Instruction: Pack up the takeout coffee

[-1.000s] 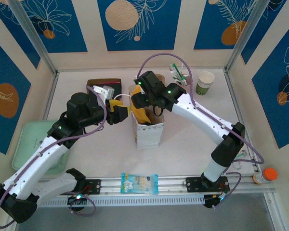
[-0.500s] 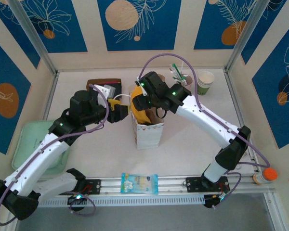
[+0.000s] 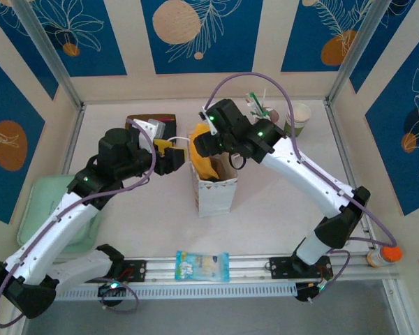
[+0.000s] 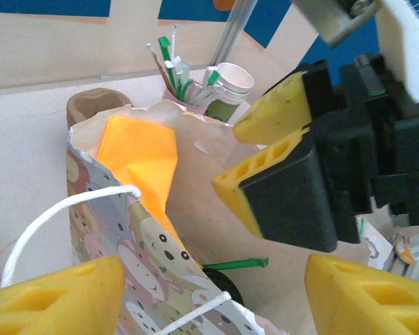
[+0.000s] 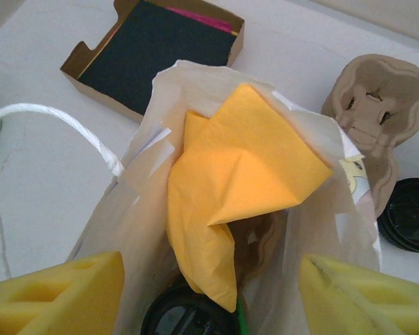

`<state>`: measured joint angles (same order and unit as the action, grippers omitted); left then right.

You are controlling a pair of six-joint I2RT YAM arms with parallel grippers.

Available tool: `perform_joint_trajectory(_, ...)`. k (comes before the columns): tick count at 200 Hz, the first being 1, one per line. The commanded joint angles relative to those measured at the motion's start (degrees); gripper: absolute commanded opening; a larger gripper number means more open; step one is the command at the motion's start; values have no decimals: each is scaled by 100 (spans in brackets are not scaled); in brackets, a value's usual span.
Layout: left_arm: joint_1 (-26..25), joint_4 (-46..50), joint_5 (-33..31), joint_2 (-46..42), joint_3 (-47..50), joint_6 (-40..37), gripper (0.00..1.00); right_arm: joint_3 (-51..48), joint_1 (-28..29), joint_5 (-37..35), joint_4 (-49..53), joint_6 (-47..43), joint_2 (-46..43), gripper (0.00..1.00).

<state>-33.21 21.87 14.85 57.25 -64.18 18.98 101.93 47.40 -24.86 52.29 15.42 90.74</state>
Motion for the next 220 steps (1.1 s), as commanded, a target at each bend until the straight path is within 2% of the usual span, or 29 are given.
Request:
perform_joint_trajectory(1, -46, 87, -137, 13, -243, -159, 70, 221, -35, 30, 78, 20, -249, 68)
perform_joint_trajectory(66, -44, 342, -852, -105, -404, -504, 71, 119, -165, 26, -23, -20, -488, 73)
perform_joint_trajectory(125, -45, 362, -1818, -333, -322, -696, 81, -239, -422, -65, -261, 33, -922, 78)
perform_joint_trajectory(153, -45, 285, -2311, -469, -211, -773, 82, -584, -711, -177, -482, 189, -1264, 83)
perform_joint_trajectory(185, -45, 223, -2898, -589, -65, -867, 83, -1111, -1246, 98, -781, 428, -1719, 84)
perform_joint_trajectory(220, -41, 91, -3849, -755, 138, -1064, 86, -1713, -1713, 226, -1079, 521, -2257, 86)
